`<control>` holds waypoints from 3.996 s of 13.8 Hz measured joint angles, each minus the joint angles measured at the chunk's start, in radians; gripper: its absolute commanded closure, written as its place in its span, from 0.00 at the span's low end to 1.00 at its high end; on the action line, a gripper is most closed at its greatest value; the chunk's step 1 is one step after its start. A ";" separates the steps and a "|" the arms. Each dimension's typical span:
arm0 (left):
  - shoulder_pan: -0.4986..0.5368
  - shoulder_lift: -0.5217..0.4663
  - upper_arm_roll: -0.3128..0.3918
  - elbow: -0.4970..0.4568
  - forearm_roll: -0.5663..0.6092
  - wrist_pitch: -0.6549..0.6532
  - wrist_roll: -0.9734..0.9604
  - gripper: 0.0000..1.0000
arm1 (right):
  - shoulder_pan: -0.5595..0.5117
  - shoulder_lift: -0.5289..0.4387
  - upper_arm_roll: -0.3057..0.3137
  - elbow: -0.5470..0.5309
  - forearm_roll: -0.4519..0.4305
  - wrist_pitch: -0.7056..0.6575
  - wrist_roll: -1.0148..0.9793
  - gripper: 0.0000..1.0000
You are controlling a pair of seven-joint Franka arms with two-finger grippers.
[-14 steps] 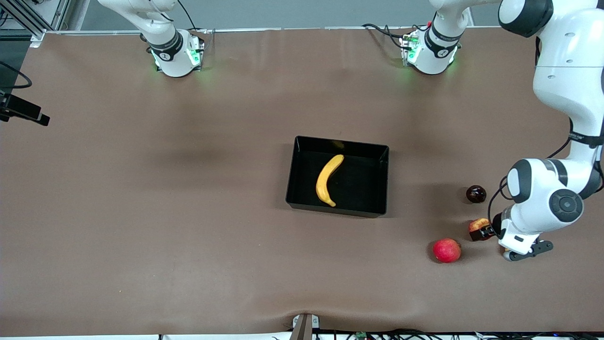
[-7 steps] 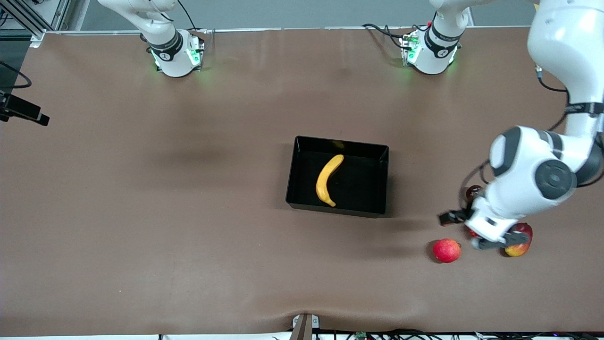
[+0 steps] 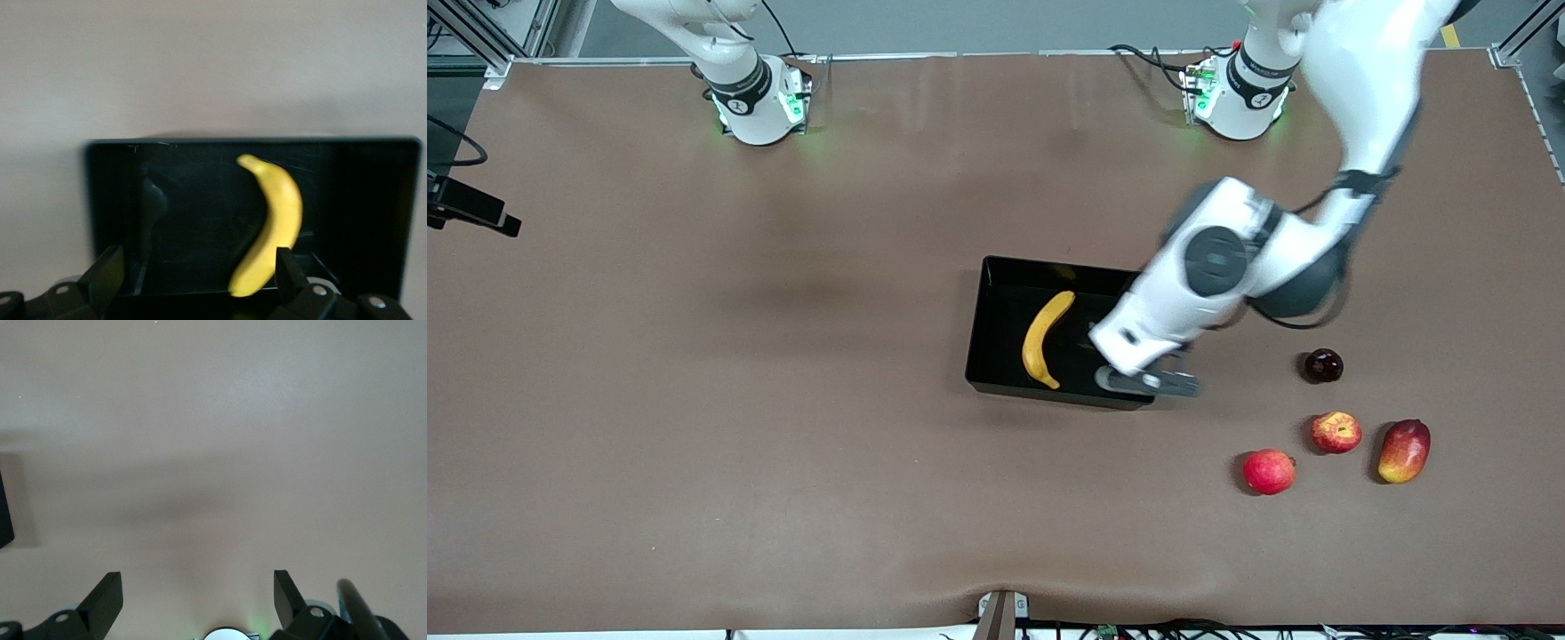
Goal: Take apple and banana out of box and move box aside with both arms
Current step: 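Move the left gripper back over the tray above the yellow banana, then grasp the banana with the left gripper while the right gripper reaches out, then carry the banana to the fruits while the right gripper grasps the tray rim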
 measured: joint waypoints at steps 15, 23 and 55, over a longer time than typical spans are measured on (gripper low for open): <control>-0.257 0.241 0.124 -0.007 0.109 0.250 -0.175 0.78 | 0.015 0.048 0.005 -0.001 0.001 0.044 -0.002 0.00; -0.261 0.213 0.124 0.019 0.114 0.233 -0.175 1.00 | 0.092 0.162 0.002 -0.004 -0.053 0.104 -0.001 0.00; 0.402 0.269 0.233 0.238 -0.041 0.297 -0.256 1.00 | 0.793 0.652 0.012 -0.034 0.146 0.798 0.701 1.00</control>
